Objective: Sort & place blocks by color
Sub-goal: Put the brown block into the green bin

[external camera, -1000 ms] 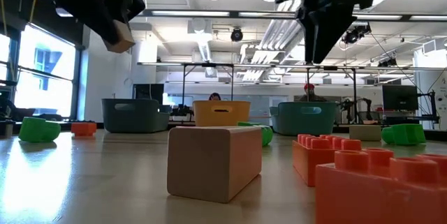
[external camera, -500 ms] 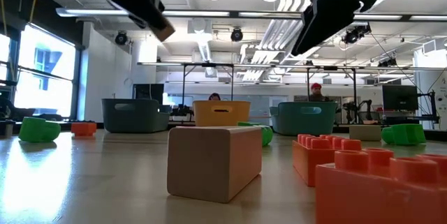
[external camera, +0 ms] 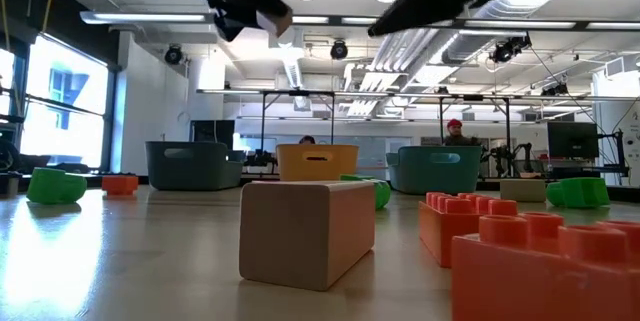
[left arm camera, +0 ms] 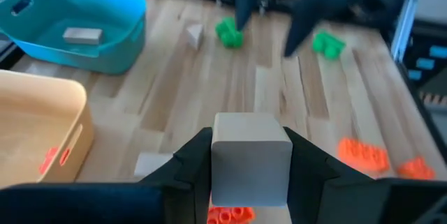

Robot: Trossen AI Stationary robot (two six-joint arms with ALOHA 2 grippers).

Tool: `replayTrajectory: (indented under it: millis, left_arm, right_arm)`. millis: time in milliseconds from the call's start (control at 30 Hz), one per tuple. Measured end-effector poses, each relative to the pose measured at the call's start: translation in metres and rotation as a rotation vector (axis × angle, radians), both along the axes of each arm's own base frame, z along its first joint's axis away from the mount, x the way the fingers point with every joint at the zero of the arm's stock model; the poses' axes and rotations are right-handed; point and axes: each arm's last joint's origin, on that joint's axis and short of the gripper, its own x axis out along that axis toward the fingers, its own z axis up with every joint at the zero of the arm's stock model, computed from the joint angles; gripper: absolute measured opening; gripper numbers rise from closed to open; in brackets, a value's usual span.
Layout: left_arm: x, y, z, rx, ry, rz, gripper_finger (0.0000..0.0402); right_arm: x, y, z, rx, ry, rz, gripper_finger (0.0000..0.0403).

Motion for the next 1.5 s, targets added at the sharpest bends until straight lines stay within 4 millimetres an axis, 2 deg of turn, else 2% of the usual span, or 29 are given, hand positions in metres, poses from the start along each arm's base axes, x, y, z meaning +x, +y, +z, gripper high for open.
replayTrajectory:
  millis: [400,633,933,1500]
  left_arm:
    - [0.008,0.007,0.02,-0.155,-0.253,0.106,0.011]
    - [0.011,0.006,0.031,-0.234,-0.383,0.074,0.0109]
    - [0.02,0.007,0.031,-0.258,-0.443,0.063,0.011]
    - [0.034,0.011,0.023,-0.264,-0.495,0.075,0.0111]
  right_arm:
    - [0.01,0.002,0.025,-0.244,-0.221,0.109,0.0215]
    - [0.012,0.001,0.039,-0.344,-0.335,0.12,0.0215]
    - [0.015,-0.012,0.045,-0.352,-0.397,0.128,0.0215]
    - [0.015,-0.014,0.044,-0.353,-0.39,0.125,0.0215]
